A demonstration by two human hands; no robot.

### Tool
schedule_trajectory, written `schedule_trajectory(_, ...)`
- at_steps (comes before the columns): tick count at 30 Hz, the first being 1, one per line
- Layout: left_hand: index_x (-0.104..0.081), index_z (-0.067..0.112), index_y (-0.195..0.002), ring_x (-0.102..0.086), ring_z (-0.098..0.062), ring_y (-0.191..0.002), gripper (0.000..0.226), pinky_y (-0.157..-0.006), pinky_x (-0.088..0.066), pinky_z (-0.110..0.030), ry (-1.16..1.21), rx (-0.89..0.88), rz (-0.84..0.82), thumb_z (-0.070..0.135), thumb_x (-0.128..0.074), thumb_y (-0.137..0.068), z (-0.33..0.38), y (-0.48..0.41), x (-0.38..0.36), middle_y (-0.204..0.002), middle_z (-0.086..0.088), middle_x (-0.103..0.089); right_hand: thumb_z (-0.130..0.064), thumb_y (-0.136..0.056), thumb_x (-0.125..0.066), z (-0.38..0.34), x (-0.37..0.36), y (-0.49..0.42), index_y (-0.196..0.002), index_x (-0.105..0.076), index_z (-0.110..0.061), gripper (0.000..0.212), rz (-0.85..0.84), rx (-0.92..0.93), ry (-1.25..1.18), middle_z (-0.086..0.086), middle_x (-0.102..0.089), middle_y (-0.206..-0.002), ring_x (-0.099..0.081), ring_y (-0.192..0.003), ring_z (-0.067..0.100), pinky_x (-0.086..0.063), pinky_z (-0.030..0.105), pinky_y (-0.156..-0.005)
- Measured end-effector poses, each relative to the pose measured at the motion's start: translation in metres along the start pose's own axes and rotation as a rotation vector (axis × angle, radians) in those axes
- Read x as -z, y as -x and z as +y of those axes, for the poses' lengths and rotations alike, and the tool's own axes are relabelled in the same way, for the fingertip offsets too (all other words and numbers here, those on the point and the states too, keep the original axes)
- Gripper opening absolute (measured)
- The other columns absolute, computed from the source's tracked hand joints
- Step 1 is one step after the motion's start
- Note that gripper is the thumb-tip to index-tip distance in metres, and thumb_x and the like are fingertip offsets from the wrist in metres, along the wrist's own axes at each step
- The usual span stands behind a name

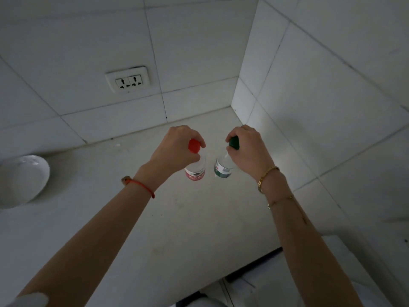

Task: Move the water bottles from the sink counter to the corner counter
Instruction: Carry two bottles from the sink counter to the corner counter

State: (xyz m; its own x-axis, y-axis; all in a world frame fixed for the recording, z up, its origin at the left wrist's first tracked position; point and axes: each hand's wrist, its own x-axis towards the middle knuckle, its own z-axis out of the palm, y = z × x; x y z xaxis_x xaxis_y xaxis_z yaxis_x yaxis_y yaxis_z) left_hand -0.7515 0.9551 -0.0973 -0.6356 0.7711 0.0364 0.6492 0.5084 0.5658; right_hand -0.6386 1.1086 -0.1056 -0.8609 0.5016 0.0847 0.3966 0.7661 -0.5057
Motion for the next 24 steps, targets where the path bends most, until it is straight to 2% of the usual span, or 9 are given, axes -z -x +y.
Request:
schedule_trajectory(6,-0.073,0.022,-0.089,-0.054,-0.017,-0.085,0.030,-0.072,-0.041,-0.024,0.009,0.023,0.013,0.007,-0.071,-0.062,-0.006,-0.074,-0.009,-0.092,-0.002,-0.062,-0.005,-0.084,-0.059,0.023,0.000,-0.071,-0.100,-0.063,-0.008,0.017,0.022,-0.006,0.010,0.009,-0.059,-0.108,-0.051,-0.105,0.022,-0.042,0.021,-0.084)
schedule_trajectory(11,-0.072,0.022,-0.089,-0.053,-0.018,-0.091,0.029,-0.076,-0.044,-0.027,0.013,0.031,0.013,0.007,-0.073,-0.063,-0.008,-0.129,-0.015,-0.094,0.000,-0.059,-0.004,-0.084,-0.059,0.039,0.001,-0.124,-0.100,-0.062,-0.007,0.017,0.040,-0.025,-0.001,0.011,-0.059,-0.108,-0.053,-0.103,0.023,-0.042,0.021,-0.084)
schedule_trajectory(16,-0.072,0.022,-0.086,-0.053,-0.016,-0.090,0.027,-0.075,-0.041,-0.025,0.009,0.018,0.028,0.007,-0.072,-0.064,-0.010,-0.177,-0.020,-0.090,0.003,-0.059,-0.003,-0.084,-0.058,0.059,-0.002,-0.173,-0.099,-0.063,-0.007,0.016,0.030,-0.036,0.015,0.012,-0.059,-0.107,-0.053,-0.103,0.025,-0.044,0.024,-0.086)
schedule_trajectory(21,-0.071,0.023,-0.087,-0.051,-0.016,-0.094,0.027,-0.079,-0.046,-0.027,-0.006,0.030,0.006,0.006,-0.072,-0.066,-0.013,-0.219,-0.028,-0.097,0.001,-0.060,-0.003,-0.083,-0.059,0.074,-0.010,-0.213,-0.097,-0.064,-0.007,0.015,0.045,-0.033,0.050,0.012,-0.060,-0.106,-0.054,-0.103,0.025,-0.048,0.028,-0.088)
schedule_trajectory(24,-0.071,0.023,-0.087,-0.049,-0.015,-0.094,0.027,-0.079,-0.042,-0.026,-0.028,0.017,0.002,0.005,-0.072,-0.067,-0.014,-0.240,-0.032,-0.096,0.003,-0.058,-0.001,-0.083,-0.058,0.081,-0.012,-0.232,-0.096,-0.064,-0.007,0.016,0.058,-0.023,0.069,0.013,-0.059,-0.107,-0.054,-0.102,0.027,-0.048,0.030,-0.086)
